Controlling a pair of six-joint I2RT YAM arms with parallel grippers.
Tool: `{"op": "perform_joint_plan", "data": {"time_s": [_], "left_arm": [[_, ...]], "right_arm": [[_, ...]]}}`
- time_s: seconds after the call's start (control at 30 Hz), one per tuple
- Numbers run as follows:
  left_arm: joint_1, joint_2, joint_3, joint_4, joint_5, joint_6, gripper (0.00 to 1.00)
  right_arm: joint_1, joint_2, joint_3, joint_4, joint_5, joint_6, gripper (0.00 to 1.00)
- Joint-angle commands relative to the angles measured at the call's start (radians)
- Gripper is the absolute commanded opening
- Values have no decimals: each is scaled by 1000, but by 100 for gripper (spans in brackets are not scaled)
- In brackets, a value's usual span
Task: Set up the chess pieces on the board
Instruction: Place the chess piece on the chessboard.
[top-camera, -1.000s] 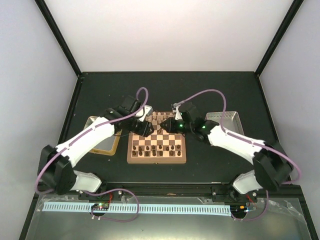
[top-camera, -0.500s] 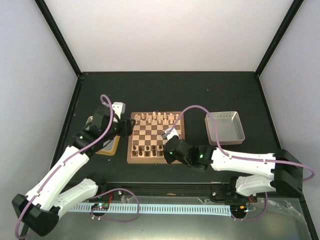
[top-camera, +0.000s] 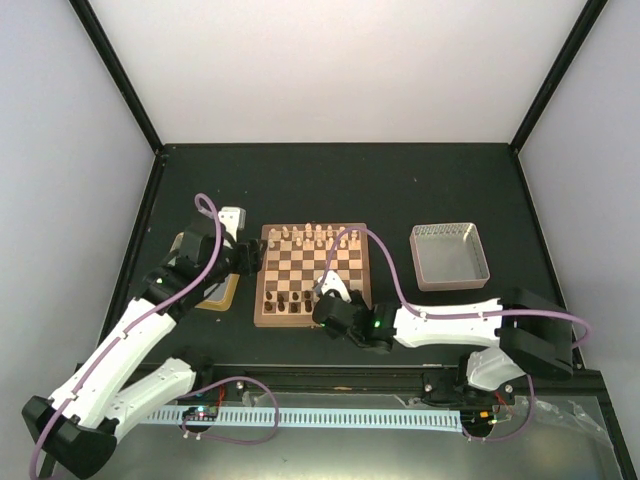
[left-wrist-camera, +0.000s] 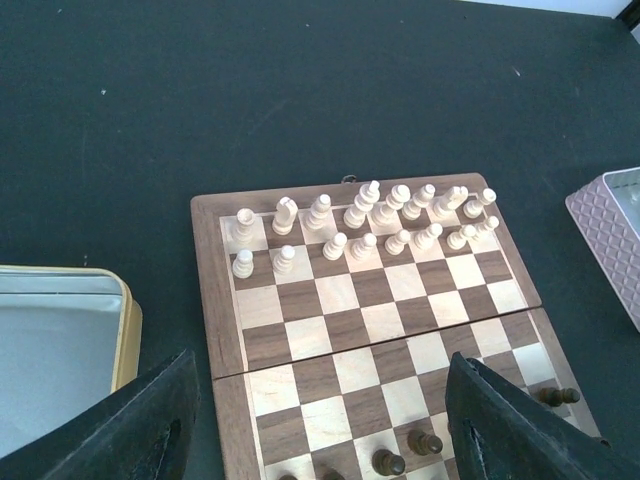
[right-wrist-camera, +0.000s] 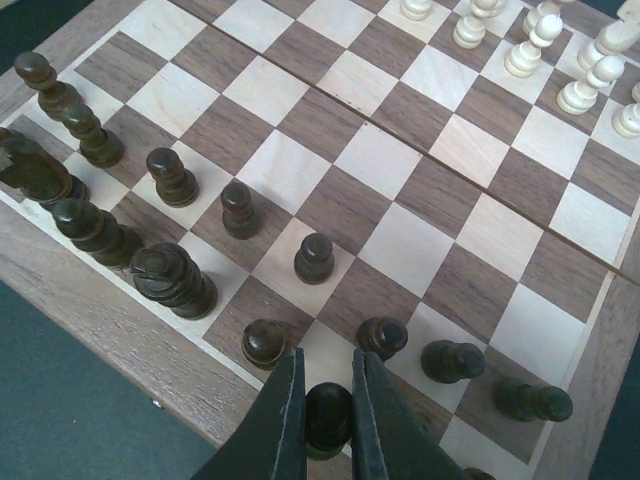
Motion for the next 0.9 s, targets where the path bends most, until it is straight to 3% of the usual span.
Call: {"op": "perform_joint_plan", "data": {"time_s": [0.0,0.6,0.87], "left_arm": [[7,2,9,27,-10,-7,69],[10,23,7,32,-7,-7,70],[10,29,6,32,-4,-9,70]], "right_arm": [[3,21,-21,91,47,2,1],[-5,92,-20,111,88,28,5],[-6,80,-21,93,92,43,15]]}}
